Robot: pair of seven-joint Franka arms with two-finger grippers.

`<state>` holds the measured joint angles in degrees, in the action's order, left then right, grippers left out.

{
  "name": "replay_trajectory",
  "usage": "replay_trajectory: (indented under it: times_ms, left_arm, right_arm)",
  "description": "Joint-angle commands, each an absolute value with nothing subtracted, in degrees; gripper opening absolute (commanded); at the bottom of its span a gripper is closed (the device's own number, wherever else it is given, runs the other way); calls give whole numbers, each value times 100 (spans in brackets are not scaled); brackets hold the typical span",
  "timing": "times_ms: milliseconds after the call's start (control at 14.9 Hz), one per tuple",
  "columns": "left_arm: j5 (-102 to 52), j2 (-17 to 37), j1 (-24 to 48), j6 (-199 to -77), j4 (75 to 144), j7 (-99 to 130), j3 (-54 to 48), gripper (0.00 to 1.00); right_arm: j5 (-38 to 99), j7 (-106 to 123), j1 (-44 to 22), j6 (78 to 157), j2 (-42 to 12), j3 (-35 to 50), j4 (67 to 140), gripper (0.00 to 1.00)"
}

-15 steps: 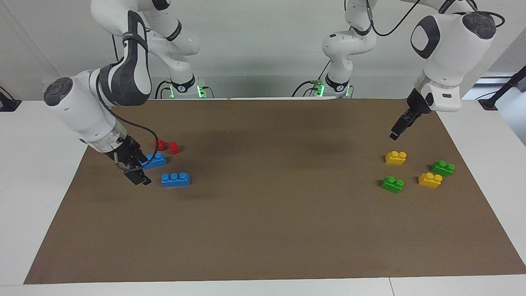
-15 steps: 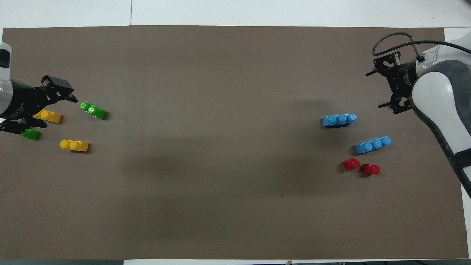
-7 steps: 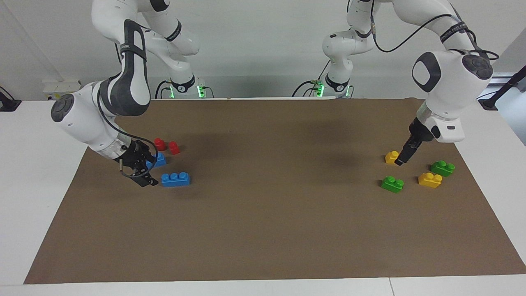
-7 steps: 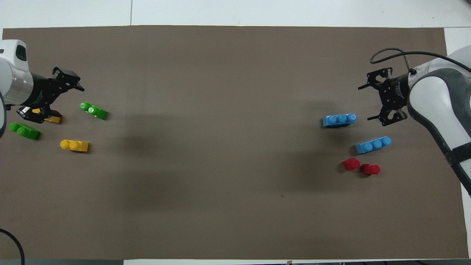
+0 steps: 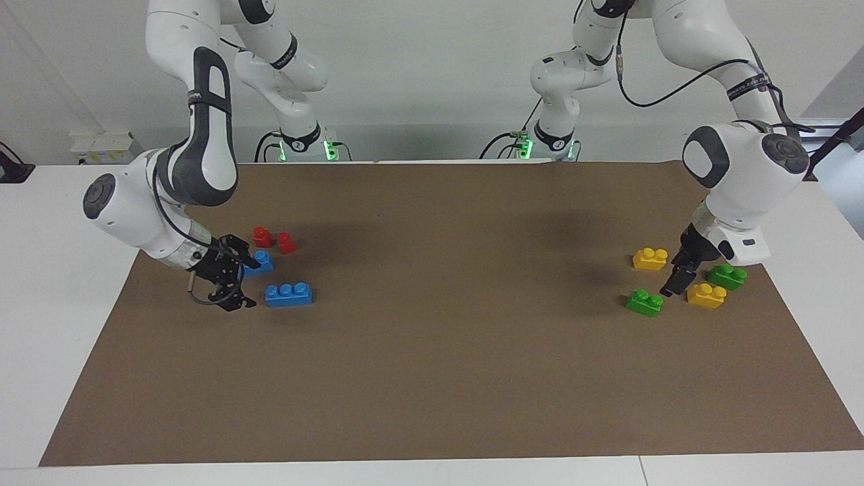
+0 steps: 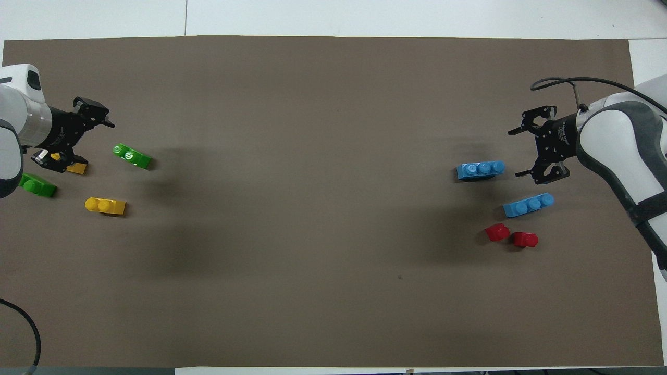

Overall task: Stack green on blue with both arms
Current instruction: 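Move the left gripper to the green brick while the right gripper reaches the blue brick, then grasp the green brick with the left gripper while the right gripper grasps the blue brick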

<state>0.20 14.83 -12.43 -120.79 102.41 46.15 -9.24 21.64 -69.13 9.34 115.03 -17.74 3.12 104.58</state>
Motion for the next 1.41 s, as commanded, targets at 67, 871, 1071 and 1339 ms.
replay_trajectory:
  times_ms: [67,871,1071,1339]
  left_arm:
    - [553,1836,-1231,-12488,10240,5315,-958,100]
    - [642,2311,-1213,-13395,10555,6583,-967,100]
    - [642,2312,-1231,-13185,10687,6574,-976,100]
    - [598,2312,-1248,-13034,10653,6557,-984,100]
  right_arm:
    - [2294,-6987,914,11750,-1802,352,10529,100]
    - [2294,-6873,861,12305,-1863,352,10872,100]
    - [2294,-6777,826,12383,-1855,352,10995,100]
    - [2294,-6610,826,12462,-1854,352,11118,100]
